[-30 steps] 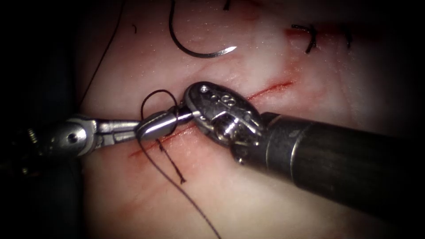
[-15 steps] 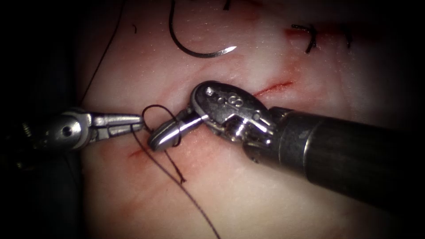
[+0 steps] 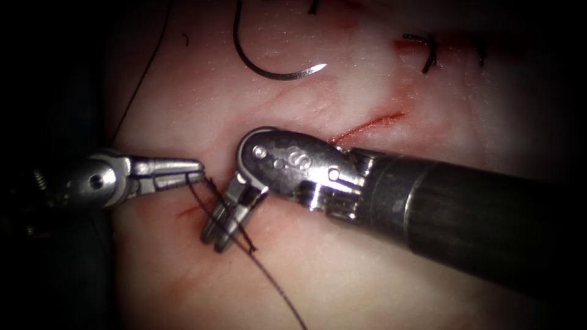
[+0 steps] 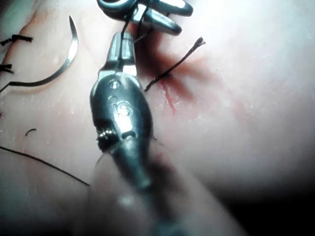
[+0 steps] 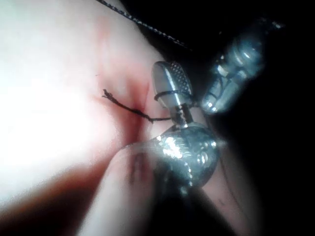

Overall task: Wound Closure
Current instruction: Grab the suture tail with the right hand.

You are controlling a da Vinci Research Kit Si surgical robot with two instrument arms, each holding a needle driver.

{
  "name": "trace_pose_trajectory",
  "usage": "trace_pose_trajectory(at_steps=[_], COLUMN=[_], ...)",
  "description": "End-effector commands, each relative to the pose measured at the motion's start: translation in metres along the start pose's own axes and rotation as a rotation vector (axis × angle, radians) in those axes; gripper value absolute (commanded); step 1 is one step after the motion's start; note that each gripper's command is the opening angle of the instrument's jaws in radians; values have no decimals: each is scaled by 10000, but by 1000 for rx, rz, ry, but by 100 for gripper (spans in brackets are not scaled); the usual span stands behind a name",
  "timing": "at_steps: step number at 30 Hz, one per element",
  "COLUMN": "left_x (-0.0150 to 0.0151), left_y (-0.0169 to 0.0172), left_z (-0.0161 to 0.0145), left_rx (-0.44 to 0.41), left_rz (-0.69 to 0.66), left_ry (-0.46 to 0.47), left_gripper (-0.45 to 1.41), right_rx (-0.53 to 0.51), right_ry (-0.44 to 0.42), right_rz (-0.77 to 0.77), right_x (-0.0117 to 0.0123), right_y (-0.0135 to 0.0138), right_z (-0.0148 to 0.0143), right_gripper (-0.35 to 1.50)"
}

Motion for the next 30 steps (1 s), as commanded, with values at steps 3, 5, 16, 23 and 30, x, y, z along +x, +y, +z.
trace_pose_trajectory(at_steps=[3, 5, 16, 23, 30], left_x=[-4, -4, 1, 6, 7], left_y=[-4, -4, 4, 8, 9], left_z=[4, 3, -3, -3, -6], left_rx=[-2, -3, -8, -8, -1], left_rz=[4, 4, 3, 0, -2], left_ry=[2, 3, 5, 5, 2], left_gripper=[-35, -35, -35, -35, -35], right_rx=[65, 114, 146, 111, 104], right_ry=[-98, -172, -546, -591, -607], right_rz=[-38, -52, -258, -346, -416], right_x=[4, 3, 0, 3, 2], right_y=[9, 10, 25, 31, 31], right_z=[-1, -2, -2, 12, 24], right_gripper=[83, 89, 79, 79, 78])
